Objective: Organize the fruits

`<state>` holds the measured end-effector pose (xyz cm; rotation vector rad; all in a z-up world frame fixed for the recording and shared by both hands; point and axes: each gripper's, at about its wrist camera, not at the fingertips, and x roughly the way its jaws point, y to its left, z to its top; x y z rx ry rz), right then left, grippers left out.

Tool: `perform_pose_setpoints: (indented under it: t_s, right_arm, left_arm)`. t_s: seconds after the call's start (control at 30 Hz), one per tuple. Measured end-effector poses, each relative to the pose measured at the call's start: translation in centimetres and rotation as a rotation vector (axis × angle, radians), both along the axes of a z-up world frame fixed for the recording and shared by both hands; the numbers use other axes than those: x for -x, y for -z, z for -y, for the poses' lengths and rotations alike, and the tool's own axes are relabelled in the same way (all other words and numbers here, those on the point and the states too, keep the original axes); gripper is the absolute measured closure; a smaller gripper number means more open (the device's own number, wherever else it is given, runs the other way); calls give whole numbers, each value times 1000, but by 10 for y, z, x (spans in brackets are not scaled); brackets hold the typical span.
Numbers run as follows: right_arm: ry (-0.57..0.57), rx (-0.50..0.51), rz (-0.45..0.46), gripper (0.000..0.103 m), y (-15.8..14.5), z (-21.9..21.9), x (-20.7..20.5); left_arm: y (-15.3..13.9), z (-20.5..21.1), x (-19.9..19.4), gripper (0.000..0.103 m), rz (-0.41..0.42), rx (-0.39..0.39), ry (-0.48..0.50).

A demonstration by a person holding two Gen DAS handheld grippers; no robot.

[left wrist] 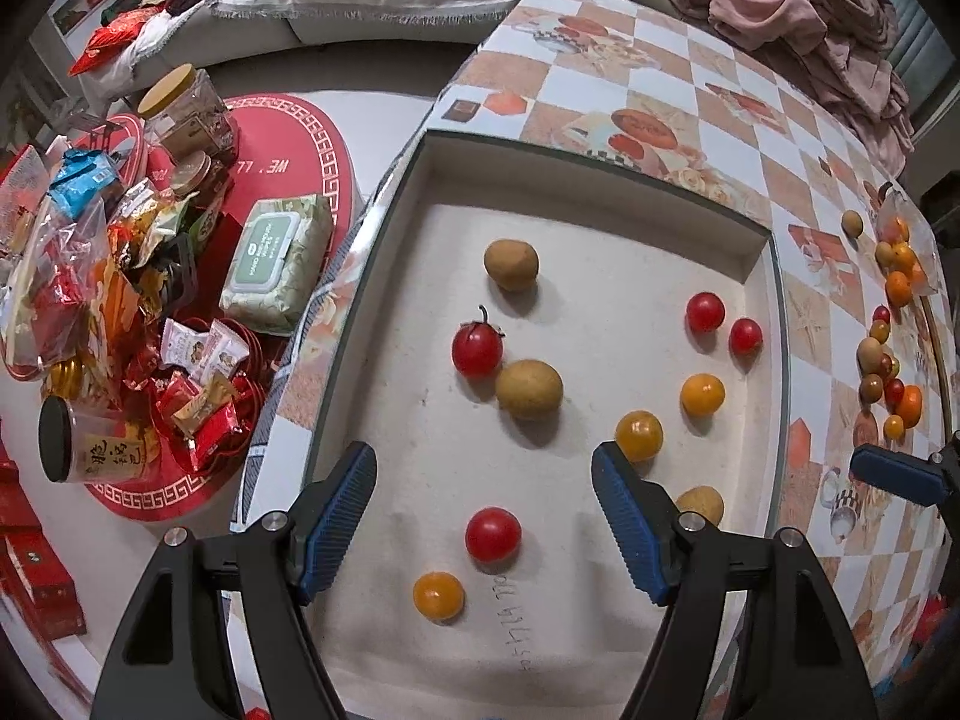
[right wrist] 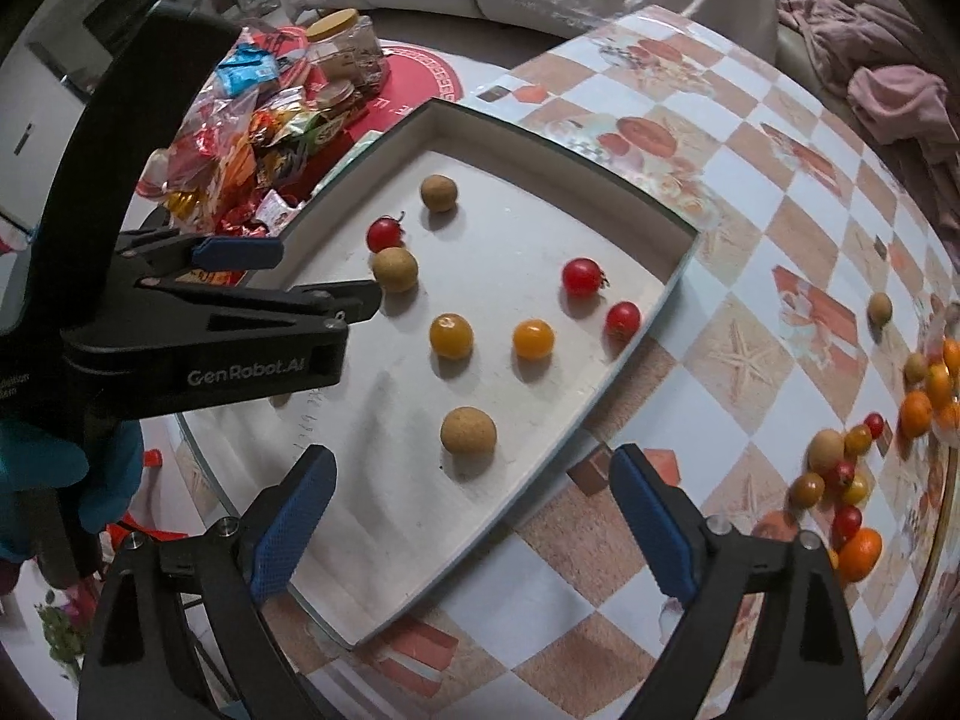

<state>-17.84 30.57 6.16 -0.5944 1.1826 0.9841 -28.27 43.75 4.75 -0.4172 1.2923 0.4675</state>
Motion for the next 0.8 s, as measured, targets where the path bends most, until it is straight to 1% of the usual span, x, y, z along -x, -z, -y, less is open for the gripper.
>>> perform_pose_setpoints:
  t_s: [0.07, 0.1, 0.13, 0.17, 0.2, 0.23, 0.43, 0.5, 0.53, 0.57, 0.63, 0.8]
  right_arm:
    - [16, 9, -3, 8, 1, 2, -3]
    - [20, 16, -7, 3, 2, 2, -4]
    - [28, 21, -10, 0, 2, 3, -5]
    - [35, 18, -12, 0, 2, 4, -6]
    - [40, 18, -14, 0, 2, 5, -7]
    - [43, 16, -17, 0, 2, 7, -8]
    - [59, 24, -24, 0, 2, 10, -10]
    - [67, 25, -32, 0, 2, 11, -11]
    - [70, 26, -33, 0, 2, 11, -11]
    - [71, 27, -33, 0, 2, 11, -11]
    - [71, 28, -33, 0, 1, 11, -11]
    - [74, 35, -38, 0, 1, 12, -11]
  left_arm:
    - [2, 2, -1, 28, -20, 2, 4]
    - [4, 3, 0, 28, -27, 0, 6]
    - [4, 3, 0, 27, -27, -1, 8]
    - [5, 4, 1, 20, -27, -1, 9]
    - [5, 5, 2, 9, -28, 1, 8]
    - [5, 5, 3, 0, -22, -5, 4]
    - [4, 7, 5, 0, -19, -9, 6]
    - [2, 8, 5, 0, -23, -32, -2]
    - [0, 8, 5, 0, -26, -61, -9]
    - [-2, 8, 5, 0, -26, -75, -13]
    - [-3, 7, 6, 0, -32, -86, -21]
    - [1, 4, 6, 0, -59, -63, -40]
